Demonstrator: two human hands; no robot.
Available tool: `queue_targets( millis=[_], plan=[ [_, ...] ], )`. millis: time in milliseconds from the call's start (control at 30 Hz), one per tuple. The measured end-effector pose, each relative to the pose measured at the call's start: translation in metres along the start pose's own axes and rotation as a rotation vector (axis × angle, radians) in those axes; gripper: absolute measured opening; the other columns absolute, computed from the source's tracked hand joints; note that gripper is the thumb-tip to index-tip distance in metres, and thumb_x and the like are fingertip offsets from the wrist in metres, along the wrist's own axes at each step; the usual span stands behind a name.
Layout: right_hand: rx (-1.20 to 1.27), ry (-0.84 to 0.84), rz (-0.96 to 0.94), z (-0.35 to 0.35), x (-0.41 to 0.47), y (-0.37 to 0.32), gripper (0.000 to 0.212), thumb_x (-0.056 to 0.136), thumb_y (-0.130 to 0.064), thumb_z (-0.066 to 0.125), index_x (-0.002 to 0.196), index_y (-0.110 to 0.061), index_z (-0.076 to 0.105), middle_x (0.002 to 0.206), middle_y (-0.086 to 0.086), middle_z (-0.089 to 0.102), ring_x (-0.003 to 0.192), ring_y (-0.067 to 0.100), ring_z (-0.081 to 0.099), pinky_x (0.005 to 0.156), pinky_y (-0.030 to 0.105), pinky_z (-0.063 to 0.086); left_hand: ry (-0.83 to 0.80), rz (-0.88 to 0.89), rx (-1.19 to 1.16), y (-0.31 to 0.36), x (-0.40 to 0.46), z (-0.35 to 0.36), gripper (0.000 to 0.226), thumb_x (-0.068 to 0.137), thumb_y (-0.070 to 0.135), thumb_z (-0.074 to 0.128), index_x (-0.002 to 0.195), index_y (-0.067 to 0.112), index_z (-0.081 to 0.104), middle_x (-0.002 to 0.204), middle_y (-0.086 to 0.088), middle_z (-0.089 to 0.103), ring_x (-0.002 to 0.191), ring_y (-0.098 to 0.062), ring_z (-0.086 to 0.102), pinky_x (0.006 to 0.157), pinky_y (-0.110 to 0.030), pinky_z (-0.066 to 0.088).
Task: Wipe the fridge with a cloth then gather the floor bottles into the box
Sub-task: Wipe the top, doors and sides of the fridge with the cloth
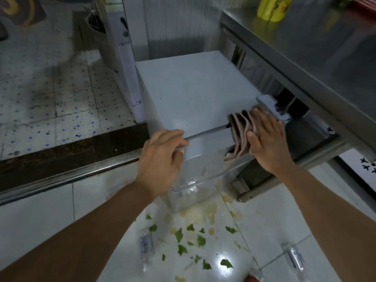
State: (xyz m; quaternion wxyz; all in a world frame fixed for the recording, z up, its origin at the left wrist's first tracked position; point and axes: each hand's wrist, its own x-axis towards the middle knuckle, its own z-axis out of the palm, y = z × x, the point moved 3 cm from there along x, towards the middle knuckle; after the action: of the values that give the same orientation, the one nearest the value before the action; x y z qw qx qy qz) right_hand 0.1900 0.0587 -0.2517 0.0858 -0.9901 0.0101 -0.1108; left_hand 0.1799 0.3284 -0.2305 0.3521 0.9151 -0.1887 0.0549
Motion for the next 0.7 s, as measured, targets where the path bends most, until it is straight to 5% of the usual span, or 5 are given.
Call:
queue_targets(
  millis=[100, 333, 533, 700],
  plan=[
    [0.036, 0.084, 0.039, 0.001, 0.000, -0.005, 0.072, 0.091, -0.048, 0.007, 0.146, -0.011, 0.033, 0.154, 0.012, 0.029, 0.144, 0.028, 0.022, 0.116, 0.049, 0.015, 0.107, -0.017, -0.073, -0.002, -0.006, 0.010, 0.022, 0.089, 0.003, 0.053, 0.103, 0.012, 0.068, 0.127, 0.005, 0.057, 0.120, -0.014, 0.042, 0.101, -0.041, 0.040],
    [0.142, 0.310, -0.154, 0.032, -0.030, -0.078, 0.051, 0.095, -0.040, 0.026, 0.137, -0.020, 0.047, 0.144, 0.006, 0.044, 0.136, 0.032, 0.033, 0.112, 0.051, 0.019, 0.269, 0.035, -0.045, -0.007, -0.006, 0.027, 0.023, 0.087, -0.002, 0.047, 0.094, 0.010, 0.066, 0.119, 0.003, 0.059, 0.110, -0.011, 0.040, 0.092, -0.003, 0.025],
    [0.080, 0.416, -0.333, 0.045, -0.019, -0.040, 0.048, 0.094, -0.039, 0.032, 0.139, -0.024, 0.032, 0.141, 0.008, 0.043, 0.134, 0.030, 0.035, 0.114, 0.044, 0.013, 0.430, 0.177, -0.109, -0.018, -0.007, 0.041, 0.023, 0.090, 0.008, 0.042, 0.091, 0.013, 0.065, 0.111, 0.007, 0.058, 0.107, -0.013, 0.043, 0.094, -0.009, 0.029],
    [0.152, 0.569, -0.310, 0.049, -0.021, -0.029, 0.047, 0.093, -0.033, 0.037, 0.138, -0.020, 0.041, 0.139, 0.009, 0.041, 0.131, 0.026, 0.034, 0.113, 0.051, 0.019, 0.528, 0.220, -0.160, -0.026, -0.008, 0.052, 0.025, 0.093, 0.027, 0.038, 0.093, 0.021, 0.062, 0.106, 0.013, 0.057, 0.105, -0.003, 0.042, 0.089, -0.003, 0.027]
  ],
)
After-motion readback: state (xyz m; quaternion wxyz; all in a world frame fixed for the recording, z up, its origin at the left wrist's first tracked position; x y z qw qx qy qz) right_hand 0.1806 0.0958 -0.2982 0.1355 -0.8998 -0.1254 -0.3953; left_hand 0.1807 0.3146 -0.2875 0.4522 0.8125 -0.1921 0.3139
